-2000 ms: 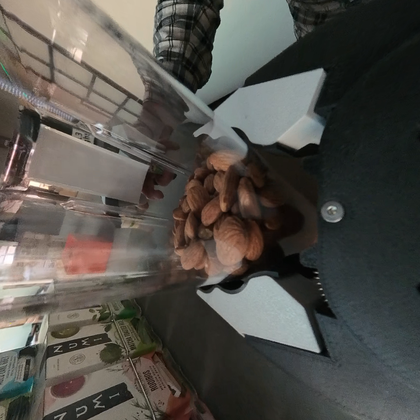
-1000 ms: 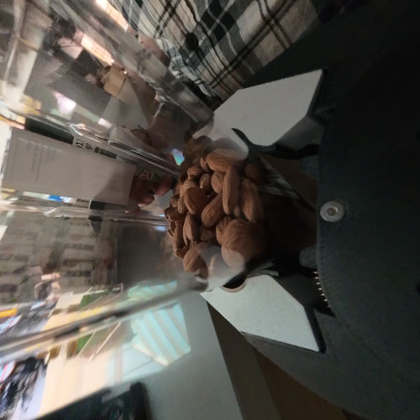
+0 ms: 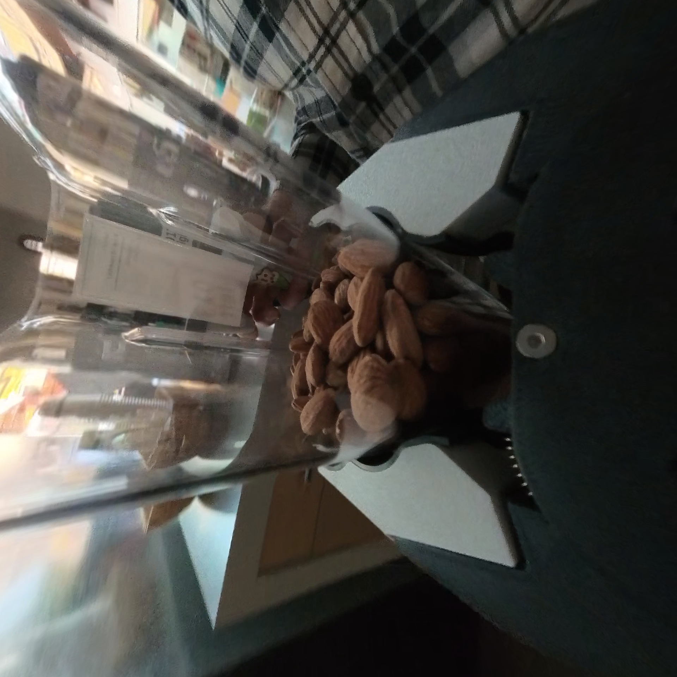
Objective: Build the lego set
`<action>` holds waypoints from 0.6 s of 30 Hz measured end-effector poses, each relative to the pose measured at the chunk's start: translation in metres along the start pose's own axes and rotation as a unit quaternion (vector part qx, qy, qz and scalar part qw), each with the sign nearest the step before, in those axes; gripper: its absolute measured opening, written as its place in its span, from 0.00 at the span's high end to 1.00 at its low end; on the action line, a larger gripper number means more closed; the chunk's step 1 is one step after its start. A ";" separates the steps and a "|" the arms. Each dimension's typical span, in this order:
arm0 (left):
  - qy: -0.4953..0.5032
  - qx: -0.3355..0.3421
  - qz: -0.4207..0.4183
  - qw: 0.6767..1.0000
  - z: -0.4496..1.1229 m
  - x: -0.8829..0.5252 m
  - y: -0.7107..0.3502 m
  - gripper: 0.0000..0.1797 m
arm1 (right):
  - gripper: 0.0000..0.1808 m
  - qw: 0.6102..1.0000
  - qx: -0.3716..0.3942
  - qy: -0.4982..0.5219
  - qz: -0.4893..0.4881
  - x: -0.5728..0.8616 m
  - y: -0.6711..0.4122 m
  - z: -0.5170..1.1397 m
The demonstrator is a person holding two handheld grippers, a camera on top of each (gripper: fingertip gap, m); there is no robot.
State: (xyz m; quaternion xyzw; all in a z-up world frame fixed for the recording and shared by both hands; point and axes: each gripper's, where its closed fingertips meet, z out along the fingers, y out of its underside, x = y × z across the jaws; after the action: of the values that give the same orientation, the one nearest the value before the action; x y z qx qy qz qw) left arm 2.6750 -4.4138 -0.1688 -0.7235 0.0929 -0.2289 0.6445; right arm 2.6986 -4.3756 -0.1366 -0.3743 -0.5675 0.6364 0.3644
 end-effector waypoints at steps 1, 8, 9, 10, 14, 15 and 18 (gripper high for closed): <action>-0.018 0.001 0.003 1.000 -0.003 -0.024 -0.005 0.33 | 0.40 1.000 0.005 -0.019 -0.002 0.020 0.000 0.018; -0.134 0.001 -0.012 0.991 -0.028 -0.193 -0.055 0.33 | 0.40 0.991 0.002 -0.132 0.033 0.157 -0.008 0.151; -0.148 0.005 -0.014 0.989 -0.034 -0.214 -0.061 0.33 | 0.40 0.989 -0.001 -0.146 0.033 0.173 -0.009 0.169; -0.159 0.010 -0.018 0.987 -0.040 -0.236 -0.066 0.33 | 0.40 0.987 -0.001 -0.158 0.034 0.189 -0.010 0.189; -0.203 0.027 -0.027 0.978 -0.073 -0.325 -0.078 0.33 | 0.40 0.978 -0.005 -0.205 0.037 0.244 -0.005 0.272; -0.212 0.030 -0.030 0.976 -0.083 -0.348 -0.080 0.33 | 0.40 0.976 -0.007 -0.214 0.039 0.258 -0.002 0.295; -0.225 0.037 -0.027 0.973 -0.118 -0.424 -0.086 0.33 | 0.40 0.972 -0.005 -0.230 0.036 0.299 0.007 0.367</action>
State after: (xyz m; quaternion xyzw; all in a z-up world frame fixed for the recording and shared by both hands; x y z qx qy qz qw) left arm 2.2359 -4.3242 -0.1674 -0.7343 -0.0825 -0.0811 0.6689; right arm 2.2358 -4.2753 -0.1350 -0.2392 -0.6254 0.7155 0.1993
